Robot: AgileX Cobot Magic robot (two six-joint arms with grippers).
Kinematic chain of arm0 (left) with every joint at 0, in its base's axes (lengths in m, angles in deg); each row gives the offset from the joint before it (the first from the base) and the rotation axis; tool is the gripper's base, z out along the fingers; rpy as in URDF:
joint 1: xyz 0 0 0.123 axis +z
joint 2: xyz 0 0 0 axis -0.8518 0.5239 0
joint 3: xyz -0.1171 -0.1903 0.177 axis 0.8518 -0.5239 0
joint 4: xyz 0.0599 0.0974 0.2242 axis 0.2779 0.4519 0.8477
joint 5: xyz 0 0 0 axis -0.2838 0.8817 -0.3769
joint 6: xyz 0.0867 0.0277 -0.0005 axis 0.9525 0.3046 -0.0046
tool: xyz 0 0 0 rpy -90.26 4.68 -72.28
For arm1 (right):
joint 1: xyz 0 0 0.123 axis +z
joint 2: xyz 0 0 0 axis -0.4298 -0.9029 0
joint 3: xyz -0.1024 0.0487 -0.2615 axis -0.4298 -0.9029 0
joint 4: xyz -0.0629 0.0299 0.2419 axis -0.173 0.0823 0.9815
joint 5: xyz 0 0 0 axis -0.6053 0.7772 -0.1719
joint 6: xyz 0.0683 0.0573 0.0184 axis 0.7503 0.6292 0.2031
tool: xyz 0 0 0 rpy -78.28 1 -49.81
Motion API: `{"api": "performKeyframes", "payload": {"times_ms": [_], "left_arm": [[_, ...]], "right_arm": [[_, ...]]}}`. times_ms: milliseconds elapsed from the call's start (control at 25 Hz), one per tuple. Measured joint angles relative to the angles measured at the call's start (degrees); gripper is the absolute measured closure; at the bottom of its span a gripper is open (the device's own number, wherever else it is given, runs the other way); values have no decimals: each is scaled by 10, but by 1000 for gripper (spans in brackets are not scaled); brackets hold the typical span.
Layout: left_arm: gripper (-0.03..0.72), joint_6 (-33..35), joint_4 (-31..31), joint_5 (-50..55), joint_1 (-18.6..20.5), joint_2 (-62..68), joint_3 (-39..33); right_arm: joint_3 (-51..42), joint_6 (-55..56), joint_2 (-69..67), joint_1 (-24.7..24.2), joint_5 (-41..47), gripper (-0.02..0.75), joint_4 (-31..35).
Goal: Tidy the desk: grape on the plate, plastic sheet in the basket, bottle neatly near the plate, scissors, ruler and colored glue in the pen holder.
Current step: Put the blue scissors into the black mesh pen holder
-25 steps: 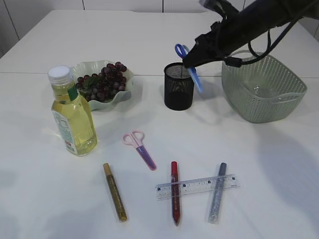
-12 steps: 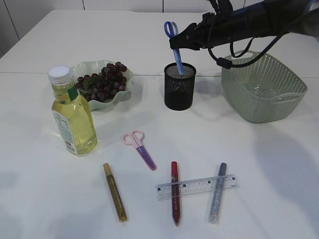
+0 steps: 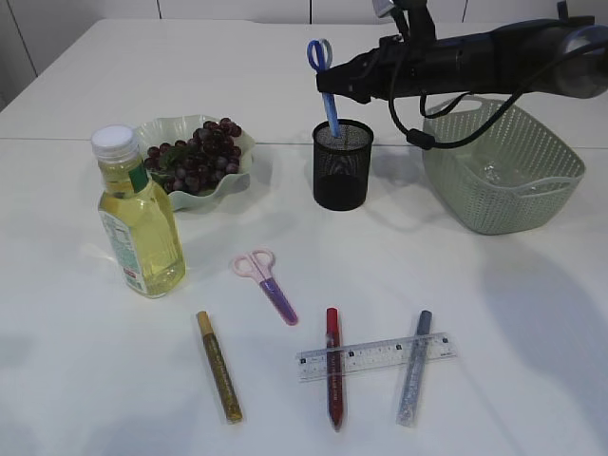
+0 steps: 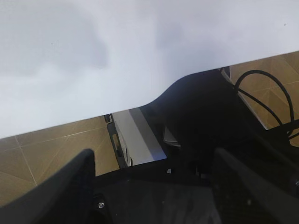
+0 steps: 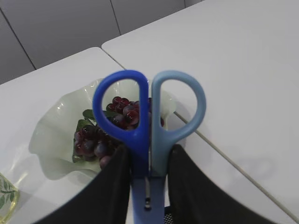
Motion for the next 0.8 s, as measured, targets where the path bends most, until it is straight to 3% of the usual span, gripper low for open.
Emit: {"api": "performKeyframes", "payload": {"times_ms": [200,440,640,800], "left_arm": [[127,0,0,2,0,0,0],[128,0,0,2,0,0,0],[127,0,0,3,0,0,0],[127,0,0,3,0,0,0]], "right_arm": [[0,-19,-1,0,-7,524,-7],[0,-19,-7,0,-7,505,-62],[0,-4,-7,0,-6,363,-66],[0,7,-7,0,3,318,-65]]}}
